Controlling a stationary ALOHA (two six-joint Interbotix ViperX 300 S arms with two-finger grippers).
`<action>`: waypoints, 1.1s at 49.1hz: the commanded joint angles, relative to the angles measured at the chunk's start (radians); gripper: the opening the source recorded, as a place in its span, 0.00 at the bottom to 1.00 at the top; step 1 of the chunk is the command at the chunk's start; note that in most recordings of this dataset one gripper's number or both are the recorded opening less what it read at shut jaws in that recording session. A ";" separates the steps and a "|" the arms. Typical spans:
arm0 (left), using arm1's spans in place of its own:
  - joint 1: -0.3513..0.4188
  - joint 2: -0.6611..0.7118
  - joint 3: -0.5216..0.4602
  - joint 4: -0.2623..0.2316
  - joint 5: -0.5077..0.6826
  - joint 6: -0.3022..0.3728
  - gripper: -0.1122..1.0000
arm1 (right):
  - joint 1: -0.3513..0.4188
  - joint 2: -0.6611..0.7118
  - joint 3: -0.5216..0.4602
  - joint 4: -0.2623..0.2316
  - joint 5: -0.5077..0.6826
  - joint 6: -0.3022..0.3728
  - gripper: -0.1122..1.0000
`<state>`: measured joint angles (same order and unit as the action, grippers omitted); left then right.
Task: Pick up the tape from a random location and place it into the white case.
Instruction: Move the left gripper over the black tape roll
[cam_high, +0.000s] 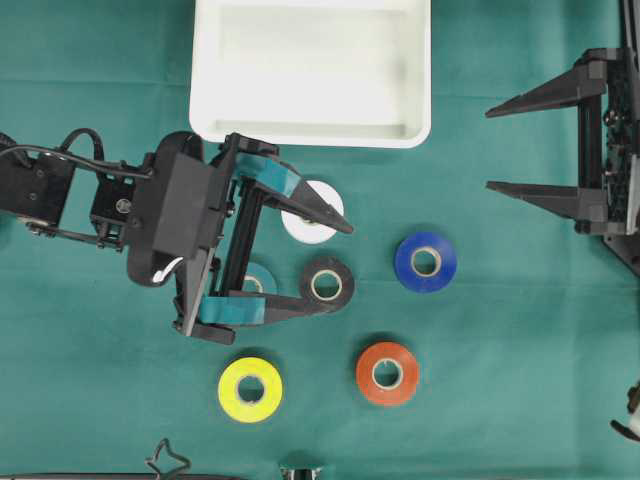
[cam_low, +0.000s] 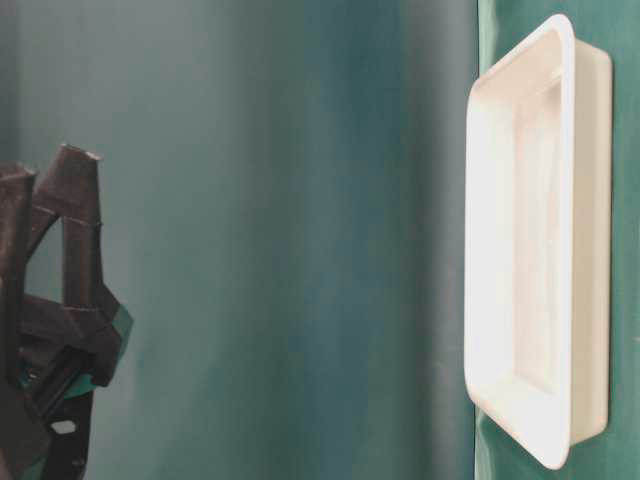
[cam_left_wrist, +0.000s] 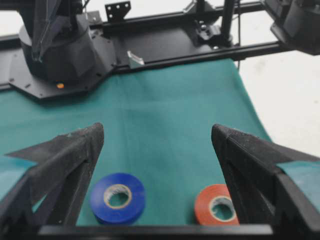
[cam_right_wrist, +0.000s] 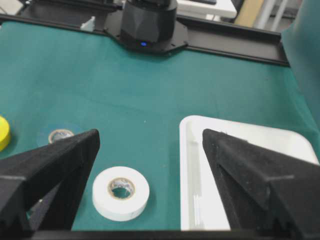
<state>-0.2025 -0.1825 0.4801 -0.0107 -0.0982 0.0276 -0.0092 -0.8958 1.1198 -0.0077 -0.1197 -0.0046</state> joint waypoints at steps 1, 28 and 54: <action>0.008 -0.012 -0.043 -0.008 0.037 -0.025 0.99 | -0.002 0.003 -0.028 0.000 -0.003 0.002 0.93; 0.009 0.193 -0.483 0.006 0.896 -0.106 0.99 | -0.002 0.011 -0.026 0.000 0.006 0.002 0.93; 0.002 0.261 -0.589 0.012 1.055 -0.133 0.99 | -0.002 0.020 -0.028 0.000 0.008 0.003 0.93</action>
<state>-0.1979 0.0951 -0.0844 -0.0015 0.9603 -0.1043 -0.0092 -0.8805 1.1198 -0.0077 -0.1089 -0.0031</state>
